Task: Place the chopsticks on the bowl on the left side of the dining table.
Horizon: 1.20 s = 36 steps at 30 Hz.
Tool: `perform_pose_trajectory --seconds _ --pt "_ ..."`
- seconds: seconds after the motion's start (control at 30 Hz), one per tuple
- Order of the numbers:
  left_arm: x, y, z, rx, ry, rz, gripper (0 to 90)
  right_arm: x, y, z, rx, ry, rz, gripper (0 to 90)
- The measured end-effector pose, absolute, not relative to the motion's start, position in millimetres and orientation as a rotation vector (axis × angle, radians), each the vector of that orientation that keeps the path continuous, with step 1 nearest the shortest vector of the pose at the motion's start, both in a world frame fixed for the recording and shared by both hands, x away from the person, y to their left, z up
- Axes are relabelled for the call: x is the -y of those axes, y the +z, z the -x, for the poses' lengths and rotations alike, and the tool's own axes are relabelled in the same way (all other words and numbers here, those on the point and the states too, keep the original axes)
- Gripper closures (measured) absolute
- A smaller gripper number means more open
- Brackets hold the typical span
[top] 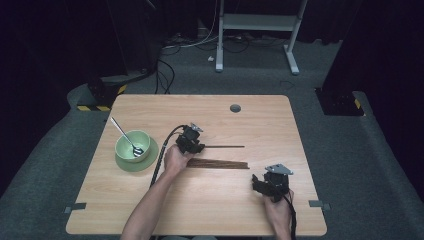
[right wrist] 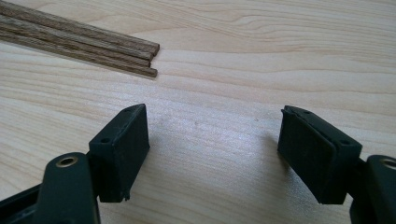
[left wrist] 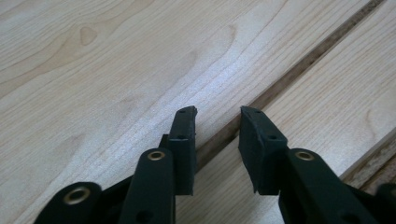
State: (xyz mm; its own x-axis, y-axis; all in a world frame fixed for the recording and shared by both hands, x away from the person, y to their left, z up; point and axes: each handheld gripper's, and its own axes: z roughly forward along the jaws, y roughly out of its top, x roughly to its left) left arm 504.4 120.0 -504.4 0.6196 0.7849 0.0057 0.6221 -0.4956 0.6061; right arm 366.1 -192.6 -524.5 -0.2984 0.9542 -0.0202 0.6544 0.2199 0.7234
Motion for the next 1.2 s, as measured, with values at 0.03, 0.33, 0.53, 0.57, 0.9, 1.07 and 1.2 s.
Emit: perform_pose_trajectory --seconds 0.03,0.33,0.53,0.57,0.9,1.07,1.2 --pt "-120 -505 -505 -1.104 0.379 -2.275 68.3 193 -524 -366 -2.033 0.852 -1.481 24.3" --pt "-126 -505 -508 -1.123 0.393 -2.257 72.3 193 -524 -366 -2.034 0.853 -1.48 24.3" --pt "-129 -505 -509 -1.127 0.395 -2.256 72.3 192 -524 -366 -2.036 0.854 -1.477 24.3" --pt "-129 -506 -509 -1.129 0.395 -2.251 72.6 192 -524 -366 -2.036 0.854 -1.477 24.3" --pt "-134 -505 -510 -1.138 0.397 -2.253 74.8 192 -524 -366 -2.036 0.854 -1.477 24.4" --pt "-136 -505 -510 -1.145 0.403 -2.25 76.3 192 -524 -366 -2.036 0.854 -1.477 24.4" --pt "-138 -505 -510 -1.15 0.403 -2.249 78.0 192 -524 -366 -2.037 0.854 -1.477 24.4"
